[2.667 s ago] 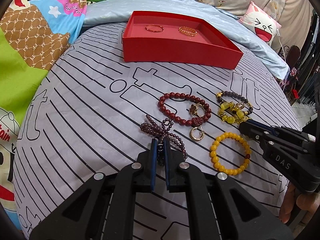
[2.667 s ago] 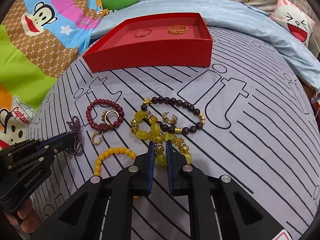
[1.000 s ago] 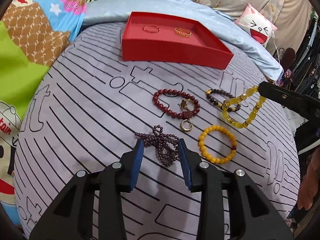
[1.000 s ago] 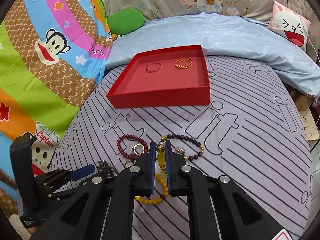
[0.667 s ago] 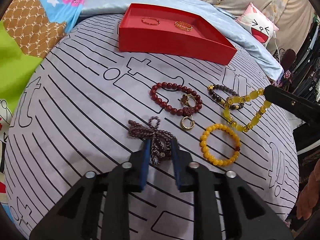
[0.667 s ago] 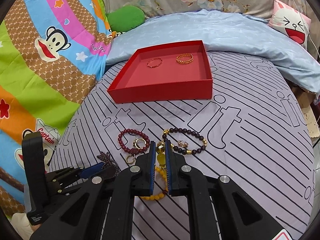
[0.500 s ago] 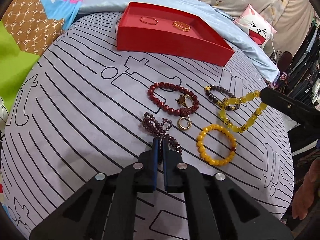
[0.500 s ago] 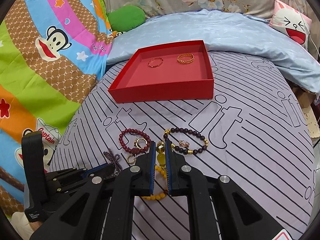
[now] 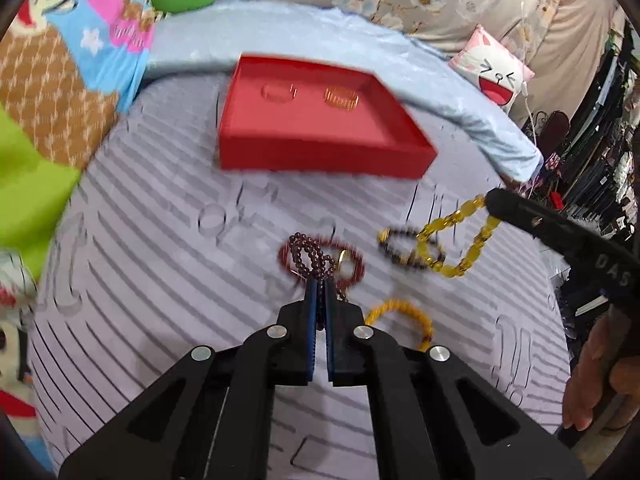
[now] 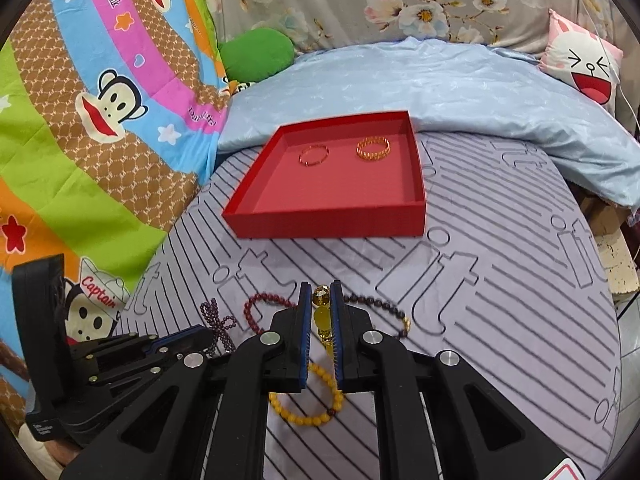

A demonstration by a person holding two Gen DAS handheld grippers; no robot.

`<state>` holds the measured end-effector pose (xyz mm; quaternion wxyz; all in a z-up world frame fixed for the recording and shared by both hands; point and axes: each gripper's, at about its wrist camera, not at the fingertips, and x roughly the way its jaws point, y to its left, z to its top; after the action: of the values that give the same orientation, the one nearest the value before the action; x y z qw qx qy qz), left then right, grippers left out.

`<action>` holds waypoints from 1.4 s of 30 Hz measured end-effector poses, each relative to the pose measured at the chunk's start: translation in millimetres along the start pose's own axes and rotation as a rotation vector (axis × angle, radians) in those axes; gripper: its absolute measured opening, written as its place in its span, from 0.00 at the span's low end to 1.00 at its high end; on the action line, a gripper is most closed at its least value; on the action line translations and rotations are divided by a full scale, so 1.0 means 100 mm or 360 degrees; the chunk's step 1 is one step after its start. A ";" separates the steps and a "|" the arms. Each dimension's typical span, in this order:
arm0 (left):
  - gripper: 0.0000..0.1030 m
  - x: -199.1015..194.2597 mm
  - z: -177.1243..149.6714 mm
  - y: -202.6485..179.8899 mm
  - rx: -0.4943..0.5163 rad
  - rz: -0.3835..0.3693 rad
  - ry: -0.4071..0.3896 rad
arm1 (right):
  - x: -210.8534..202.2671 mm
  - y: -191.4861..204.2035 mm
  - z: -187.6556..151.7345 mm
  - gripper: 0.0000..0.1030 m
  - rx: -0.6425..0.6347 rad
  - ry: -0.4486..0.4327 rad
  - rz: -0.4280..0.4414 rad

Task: Organize jewelry
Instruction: 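Lower both beaded bracelets into the red tray and open both grippers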

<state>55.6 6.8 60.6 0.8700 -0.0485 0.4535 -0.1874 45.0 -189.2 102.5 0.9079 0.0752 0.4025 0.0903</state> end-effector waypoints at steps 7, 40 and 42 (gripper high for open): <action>0.03 0.00 0.71 -0.03 0.0043 -0.0069 -0.0140 | 0.18 -0.02 0.60 0.08 -0.0034 -0.0095 0.0008; 0.36 1.67 1.85 0.49 -0.0024 0.0071 -0.0018 | 1.86 -0.57 1.40 0.30 0.0091 0.0050 -0.0174; 0.43 1.55 1.83 0.47 -0.0021 0.0115 -0.0077 | 1.73 -0.54 1.37 0.30 0.0070 0.0019 -0.0184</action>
<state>297.3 -23.0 36.1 0.8866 -0.0425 0.4349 -0.1516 266.7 -212.1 58.7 0.9072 0.0712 0.4135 0.0292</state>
